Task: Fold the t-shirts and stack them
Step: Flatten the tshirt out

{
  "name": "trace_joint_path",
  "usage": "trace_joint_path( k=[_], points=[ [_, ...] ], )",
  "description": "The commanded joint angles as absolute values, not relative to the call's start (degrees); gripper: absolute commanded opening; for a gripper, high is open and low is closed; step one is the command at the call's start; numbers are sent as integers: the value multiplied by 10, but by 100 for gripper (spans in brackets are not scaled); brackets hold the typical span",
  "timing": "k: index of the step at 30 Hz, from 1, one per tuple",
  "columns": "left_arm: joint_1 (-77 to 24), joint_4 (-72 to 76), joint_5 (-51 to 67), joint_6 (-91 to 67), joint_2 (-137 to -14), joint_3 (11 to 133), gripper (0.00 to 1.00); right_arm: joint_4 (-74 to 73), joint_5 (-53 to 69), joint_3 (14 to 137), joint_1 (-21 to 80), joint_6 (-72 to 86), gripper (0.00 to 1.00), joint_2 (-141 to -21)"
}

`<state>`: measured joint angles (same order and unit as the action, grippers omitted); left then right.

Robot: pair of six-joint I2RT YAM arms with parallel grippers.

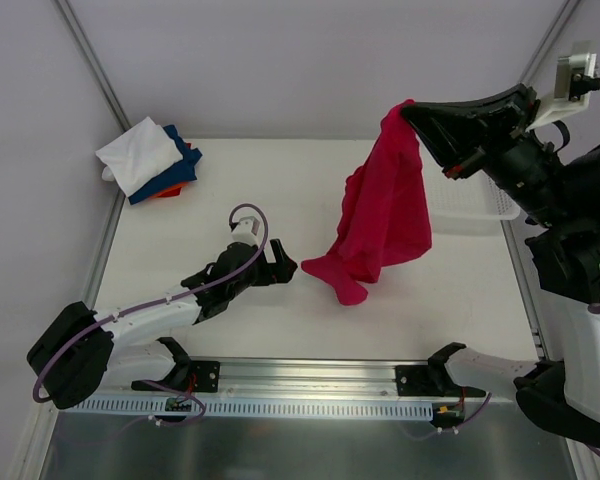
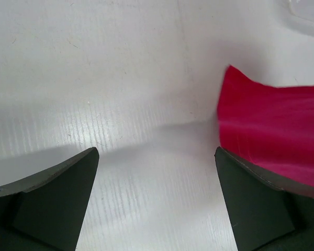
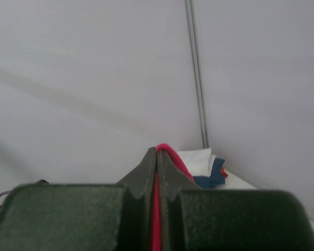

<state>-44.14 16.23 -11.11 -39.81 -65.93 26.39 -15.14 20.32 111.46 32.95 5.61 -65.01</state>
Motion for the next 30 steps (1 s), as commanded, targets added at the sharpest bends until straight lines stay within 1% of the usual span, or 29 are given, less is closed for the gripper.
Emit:
trace_joint_path(
  k=[1,5,9,11,14,19,24,30],
  points=[
    [-437,191,-129,-409,-642,254,95,-52,230,1116,332,82,1,-643],
    [-437,199,-131,-414,-638,247,95,-14,220,1137,331,91,1,-635],
    [-437,209,-130,-419,-632,239,95,69,203,1110,332,114,1,-607],
    [-437,212,-129,-419,-629,238,94,82,190,1105,333,118,0,-595],
    [-437,212,-130,-418,-622,236,94,72,177,1114,332,110,0,-605],
    [-437,211,-131,-418,-617,233,94,5,189,1146,331,110,0,-661],
    [-437,208,-133,-417,-599,229,94,-20,215,1139,331,126,0,-707],
    [-437,181,-127,-408,-542,257,95,-24,224,1117,332,127,1,-714]
  ],
)
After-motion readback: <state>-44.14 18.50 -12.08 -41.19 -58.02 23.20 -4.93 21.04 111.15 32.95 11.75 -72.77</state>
